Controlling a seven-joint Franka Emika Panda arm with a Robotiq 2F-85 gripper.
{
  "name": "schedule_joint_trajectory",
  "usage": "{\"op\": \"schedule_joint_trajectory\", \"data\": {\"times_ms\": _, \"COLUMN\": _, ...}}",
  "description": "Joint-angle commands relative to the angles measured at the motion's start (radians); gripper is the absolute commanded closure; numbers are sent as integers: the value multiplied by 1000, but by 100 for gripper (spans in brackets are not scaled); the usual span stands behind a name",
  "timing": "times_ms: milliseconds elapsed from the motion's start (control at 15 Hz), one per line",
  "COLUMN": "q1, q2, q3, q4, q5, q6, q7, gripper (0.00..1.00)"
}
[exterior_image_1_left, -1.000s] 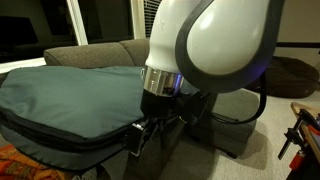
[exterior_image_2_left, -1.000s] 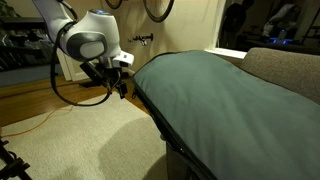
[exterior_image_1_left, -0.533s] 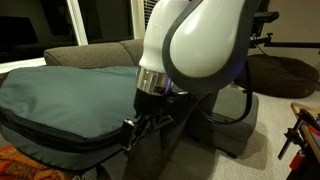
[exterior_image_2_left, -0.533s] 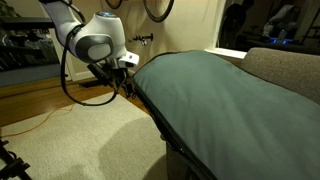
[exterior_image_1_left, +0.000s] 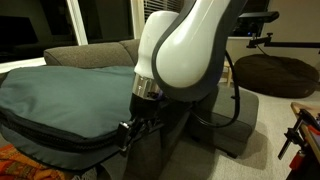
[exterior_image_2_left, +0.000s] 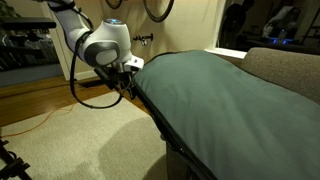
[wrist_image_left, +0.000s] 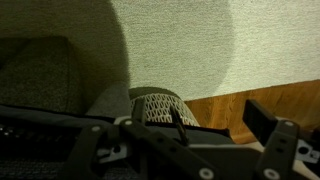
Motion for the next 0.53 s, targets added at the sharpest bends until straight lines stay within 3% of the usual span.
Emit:
{"op": "schedule_joint_trajectory", "data": {"times_ms": 0, "q1": 9, "q2": 28, "q3": -14, "q4": 31, "q5": -10, "q6": -2, "q7": 14, "gripper": 0}}
{"op": "schedule_joint_trajectory", "data": {"times_ms": 467, "q1": 9, "q2": 68, "q3": -23, "q4": 80, "q5": -13, "q6": -8, "q7": 13, "gripper": 0}}
